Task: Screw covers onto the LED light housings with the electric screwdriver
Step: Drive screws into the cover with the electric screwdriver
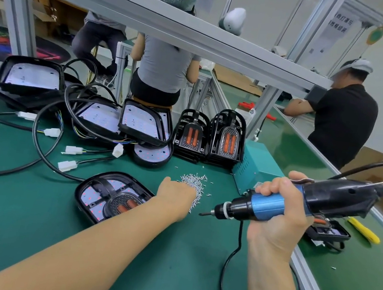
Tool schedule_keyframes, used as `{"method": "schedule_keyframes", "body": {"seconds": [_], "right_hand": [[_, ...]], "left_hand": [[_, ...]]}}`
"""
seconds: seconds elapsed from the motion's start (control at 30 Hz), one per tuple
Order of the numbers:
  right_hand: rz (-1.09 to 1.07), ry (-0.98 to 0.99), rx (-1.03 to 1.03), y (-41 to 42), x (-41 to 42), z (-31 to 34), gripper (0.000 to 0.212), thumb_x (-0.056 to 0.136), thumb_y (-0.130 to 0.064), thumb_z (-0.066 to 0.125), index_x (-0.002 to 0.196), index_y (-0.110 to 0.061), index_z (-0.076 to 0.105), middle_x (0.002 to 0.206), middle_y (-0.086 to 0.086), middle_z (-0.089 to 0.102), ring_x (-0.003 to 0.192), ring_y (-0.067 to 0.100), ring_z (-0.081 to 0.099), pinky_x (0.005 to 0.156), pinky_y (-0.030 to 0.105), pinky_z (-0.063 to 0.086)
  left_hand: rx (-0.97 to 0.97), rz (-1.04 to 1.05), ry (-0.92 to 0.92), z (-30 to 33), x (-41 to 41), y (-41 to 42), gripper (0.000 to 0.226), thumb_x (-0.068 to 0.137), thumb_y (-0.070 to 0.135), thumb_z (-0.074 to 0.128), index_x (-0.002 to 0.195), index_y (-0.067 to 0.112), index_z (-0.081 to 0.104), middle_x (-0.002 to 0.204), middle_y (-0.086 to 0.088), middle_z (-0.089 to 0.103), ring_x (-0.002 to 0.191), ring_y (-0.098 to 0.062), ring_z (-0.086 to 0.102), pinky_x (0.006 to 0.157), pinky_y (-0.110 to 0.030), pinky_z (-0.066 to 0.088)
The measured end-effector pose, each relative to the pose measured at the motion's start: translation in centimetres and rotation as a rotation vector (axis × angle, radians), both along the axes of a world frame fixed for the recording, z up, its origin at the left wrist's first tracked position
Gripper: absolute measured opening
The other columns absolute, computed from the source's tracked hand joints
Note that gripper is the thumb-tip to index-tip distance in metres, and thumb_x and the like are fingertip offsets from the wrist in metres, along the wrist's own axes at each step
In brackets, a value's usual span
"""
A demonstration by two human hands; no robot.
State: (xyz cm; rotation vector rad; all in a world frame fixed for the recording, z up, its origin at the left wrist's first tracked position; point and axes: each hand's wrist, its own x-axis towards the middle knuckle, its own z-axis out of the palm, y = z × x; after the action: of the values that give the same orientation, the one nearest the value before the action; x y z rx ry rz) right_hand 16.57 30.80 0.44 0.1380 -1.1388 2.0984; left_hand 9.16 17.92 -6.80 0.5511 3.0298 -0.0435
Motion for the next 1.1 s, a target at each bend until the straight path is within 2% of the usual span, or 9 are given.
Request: {"method": "schedule_keyframes", "body": {"seconds": [0.07,0.13,0.23,0.33,0.4,0.53,0.7,0.83,1.1], "right_hand": [[0.003,-0.002,-0.006,0.0,0.1,0.1,0.018,0.072,-0.003,0.056,0.084,-0.016,0.055,0.053,-0.002,0.047,0.048,0.014,0.048,0.059,0.025,0.044],[0.008,0.005,-0.016,0.1,0.1,0.3,0.018,0.072,-0.003,0.055,0.085,-0.016,0.054,0.052,-0.003,0.047,0.048,0.013,0.048,0.058,0.024,0.044],[0.04,0.009,-0.045,0.2,0.2,0.7,0.018,0.073,-0.003,0.055,0.085,-0.016,0.053,0.053,-0.003,0.047,0.048,0.012,0.047,0.057,0.025,0.044],[0.068,0.001,-0.072,-0.1,0.2,1.0,0.017,0.073,-0.006,0.055,0.086,-0.017,0.052,0.054,-0.004,0.046,0.049,0.012,0.046,0.059,0.026,0.043],[0.096,0.002,-0.093,-0.6,0.2,1.3,0.017,0.073,-0.007,0.055,0.087,-0.017,0.051,0.054,-0.005,0.046,0.05,0.012,0.045,0.06,0.026,0.043],[0.19,0.028,-0.155,-2.3,0.1,2.2,0.016,0.073,-0.012,0.054,0.088,-0.018,0.049,0.055,-0.007,0.046,0.049,0.01,0.044,0.059,0.023,0.043],[0.328,0.04,-0.23,-5.2,0.1,3.2,0.013,0.073,-0.016,0.053,0.085,-0.02,0.05,0.056,-0.009,0.046,0.048,0.008,0.043,0.056,0.021,0.043],[0.404,0.048,-0.231,-7.2,0.3,3.5,0.011,0.073,-0.016,0.053,0.084,-0.02,0.052,0.057,-0.009,0.045,0.047,0.008,0.043,0.054,0.02,0.044],[0.432,0.05,-0.208,-8.3,0.5,3.7,0.01,0.074,-0.016,0.052,0.084,-0.019,0.052,0.056,-0.008,0.046,0.047,0.007,0.044,0.054,0.02,0.044]], "left_hand": [[0.004,-0.006,-0.015,0.0,0.1,0.0,0.023,0.083,-0.004,0.05,0.1,0.012,0.052,0.11,-0.01,0.063,0.102,-0.026,0.06,0.101,-0.037,0.03],[0.083,0.011,0.004,0.6,0.3,-0.2,0.015,0.084,-0.005,0.049,0.085,0.011,0.049,0.107,-0.011,0.064,0.099,-0.03,0.06,0.087,-0.035,0.038],[0.503,0.07,0.028,2.0,0.6,-1.9,0.013,0.085,0.005,0.055,0.08,0.013,0.064,0.094,-0.006,0.068,0.089,-0.025,0.062,0.073,-0.03,0.046],[0.994,0.079,-0.091,3.1,1.4,-5.1,0.015,0.08,0.01,0.07,0.069,0.02,0.068,0.071,0.004,0.069,0.068,-0.008,0.06,0.066,-0.02,0.045],[1.281,0.111,-0.187,3.4,2.4,-7.4,0.015,0.078,0.007,0.073,0.068,0.017,0.071,0.063,0.005,0.067,0.059,-0.005,0.057,0.061,-0.015,0.046],[1.61,0.214,-0.301,2.9,4.7,-10.7,0.014,0.075,-0.003,0.074,0.073,0.011,0.074,0.066,-0.005,0.067,0.062,-0.013,0.056,0.059,-0.017,0.049],[1.828,0.206,-0.416,2.6,8.2,-12.4,0.014,0.06,0.006,0.075,0.074,0.008,0.071,0.072,-0.011,0.066,0.061,-0.016,0.06,0.058,-0.02,0.053],[1.839,0.174,-0.335,2.6,9.3,-12.9,0.022,0.058,0.006,0.075,0.078,0.006,0.065,0.073,-0.008,0.066,0.067,-0.013,0.06,0.065,-0.02,0.053],[1.842,0.15,-0.271,3.0,9.8,-13.4,0.026,0.059,0.008,0.074,0.081,0.004,0.061,0.069,-0.004,0.067,0.063,-0.01,0.059,0.063,-0.017,0.051]]}}
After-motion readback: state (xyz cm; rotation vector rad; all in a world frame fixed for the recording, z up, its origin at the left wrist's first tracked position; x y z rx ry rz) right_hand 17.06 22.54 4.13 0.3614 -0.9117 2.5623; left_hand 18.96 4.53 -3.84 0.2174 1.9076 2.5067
